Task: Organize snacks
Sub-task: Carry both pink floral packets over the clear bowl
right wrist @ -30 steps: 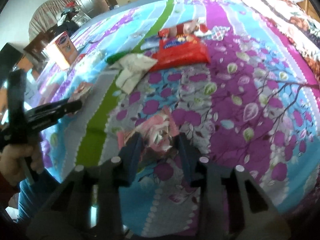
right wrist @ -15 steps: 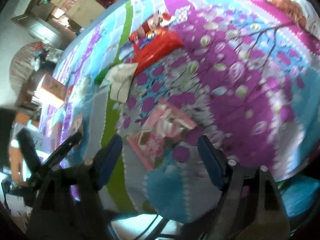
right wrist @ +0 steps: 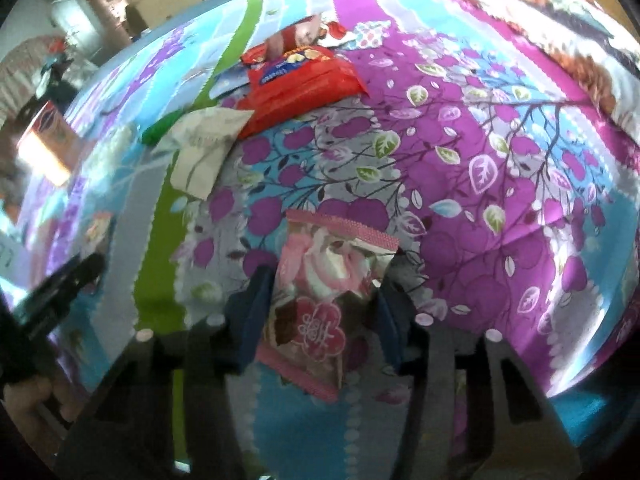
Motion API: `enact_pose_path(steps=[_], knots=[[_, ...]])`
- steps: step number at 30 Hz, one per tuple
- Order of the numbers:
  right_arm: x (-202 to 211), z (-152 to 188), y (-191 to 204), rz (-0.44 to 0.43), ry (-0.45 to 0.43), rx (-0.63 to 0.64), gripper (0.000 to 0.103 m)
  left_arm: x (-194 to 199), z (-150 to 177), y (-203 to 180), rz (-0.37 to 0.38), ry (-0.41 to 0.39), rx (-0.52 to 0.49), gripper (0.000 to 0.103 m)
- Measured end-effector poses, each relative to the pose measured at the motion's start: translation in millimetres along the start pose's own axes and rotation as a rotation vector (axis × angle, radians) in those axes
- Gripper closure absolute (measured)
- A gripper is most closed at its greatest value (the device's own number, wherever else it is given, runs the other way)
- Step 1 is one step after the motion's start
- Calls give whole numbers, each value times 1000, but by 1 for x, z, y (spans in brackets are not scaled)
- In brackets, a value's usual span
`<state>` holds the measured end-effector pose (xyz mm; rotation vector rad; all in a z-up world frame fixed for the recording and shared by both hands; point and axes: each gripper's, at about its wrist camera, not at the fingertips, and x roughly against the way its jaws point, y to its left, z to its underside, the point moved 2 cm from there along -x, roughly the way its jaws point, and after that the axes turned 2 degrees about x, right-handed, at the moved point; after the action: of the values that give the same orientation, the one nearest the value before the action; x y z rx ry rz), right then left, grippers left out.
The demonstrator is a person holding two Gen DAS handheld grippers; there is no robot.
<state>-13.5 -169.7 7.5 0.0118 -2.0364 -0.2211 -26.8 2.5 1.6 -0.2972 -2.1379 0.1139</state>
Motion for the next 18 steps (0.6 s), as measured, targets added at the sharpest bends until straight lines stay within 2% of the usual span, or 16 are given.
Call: enact_pose_path(steps=[1, 4, 9, 11, 12, 13, 16, 18], knots=[[3, -1, -11, -17, -2, 5, 60, 1, -1, 0, 0, 0, 2, 61], [14, -5, -12, -58, -29, 13, 61, 14, -3, 0, -3, -26, -14, 64], [47, -28, -11, -96, -131, 45, 62, 60, -26, 4, 0, -128, 2, 64], [68, -37, -9, -130, -179, 54, 62, 85, -39, 10, -8, -183, 19, 64], [96, -26, -38, -143, -200, 65, 62, 95, -43, 13, -16, -203, 24, 64], [111, -26, -42, -159, -224, 81, 62, 110, -49, 19, -29, -235, 30, 64], [151, -44, -29, -220, -302, 141, 62, 144, -64, 38, -57, -292, 58, 64], [168, -61, -2, -272, -343, 188, 62, 172, -73, 57, -95, -342, 76, 64]])
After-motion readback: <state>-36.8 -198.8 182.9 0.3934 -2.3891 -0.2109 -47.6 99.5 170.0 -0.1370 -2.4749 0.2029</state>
